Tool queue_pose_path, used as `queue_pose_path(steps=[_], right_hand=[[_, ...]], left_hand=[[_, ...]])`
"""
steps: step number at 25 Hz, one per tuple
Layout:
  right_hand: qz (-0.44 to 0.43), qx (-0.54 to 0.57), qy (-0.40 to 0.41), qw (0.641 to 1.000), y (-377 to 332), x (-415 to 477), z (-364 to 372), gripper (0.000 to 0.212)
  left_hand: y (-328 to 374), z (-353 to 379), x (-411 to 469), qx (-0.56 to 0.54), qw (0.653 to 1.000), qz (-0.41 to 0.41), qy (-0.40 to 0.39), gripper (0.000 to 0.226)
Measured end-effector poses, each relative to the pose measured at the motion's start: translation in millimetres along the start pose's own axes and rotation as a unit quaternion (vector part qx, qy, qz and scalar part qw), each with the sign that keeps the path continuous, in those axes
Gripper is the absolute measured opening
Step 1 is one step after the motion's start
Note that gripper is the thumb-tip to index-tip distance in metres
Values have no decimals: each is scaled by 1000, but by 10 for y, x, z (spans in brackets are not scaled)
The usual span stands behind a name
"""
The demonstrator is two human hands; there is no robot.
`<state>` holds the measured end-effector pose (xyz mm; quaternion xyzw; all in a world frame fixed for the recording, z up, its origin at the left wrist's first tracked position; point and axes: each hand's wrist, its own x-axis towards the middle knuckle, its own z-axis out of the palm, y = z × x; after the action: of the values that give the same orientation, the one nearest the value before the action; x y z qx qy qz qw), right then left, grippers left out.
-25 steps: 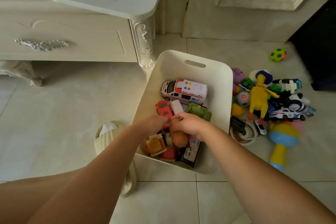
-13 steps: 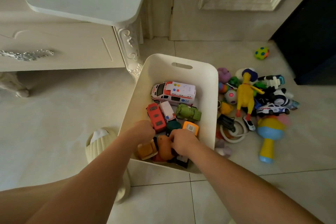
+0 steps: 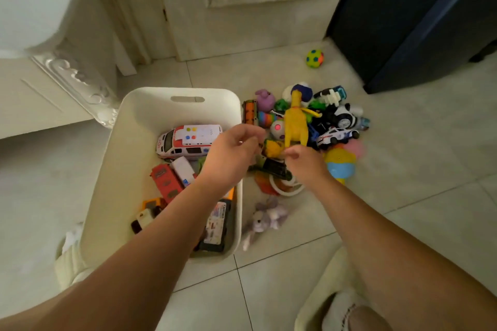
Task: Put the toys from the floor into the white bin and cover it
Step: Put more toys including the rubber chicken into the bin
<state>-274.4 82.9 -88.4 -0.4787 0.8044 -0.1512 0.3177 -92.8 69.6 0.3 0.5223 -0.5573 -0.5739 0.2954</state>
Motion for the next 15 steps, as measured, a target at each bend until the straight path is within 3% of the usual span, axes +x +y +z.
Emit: queue_pose_path(steps=[2,6,10,13,15], right_hand=[[-19,-27,-42,999,390,66,318,33],[62,113,-24,991,637,228,820,54],[153,248,-17,956,468,513,836,35],[154,224,-12,962,352,580,735,25],[157,270,-19,950,245,534,664,12]], left_hand=[[-92,68,84,-5,1000,-13,9,29],[-176,18,232,-40,997,-36,54,28],[-201,-100,292,-27,995,-45,85,29],[-253,-206,312,-25,991,-65,111,25],[-296,-271,312,-30,988,-82,128,25]])
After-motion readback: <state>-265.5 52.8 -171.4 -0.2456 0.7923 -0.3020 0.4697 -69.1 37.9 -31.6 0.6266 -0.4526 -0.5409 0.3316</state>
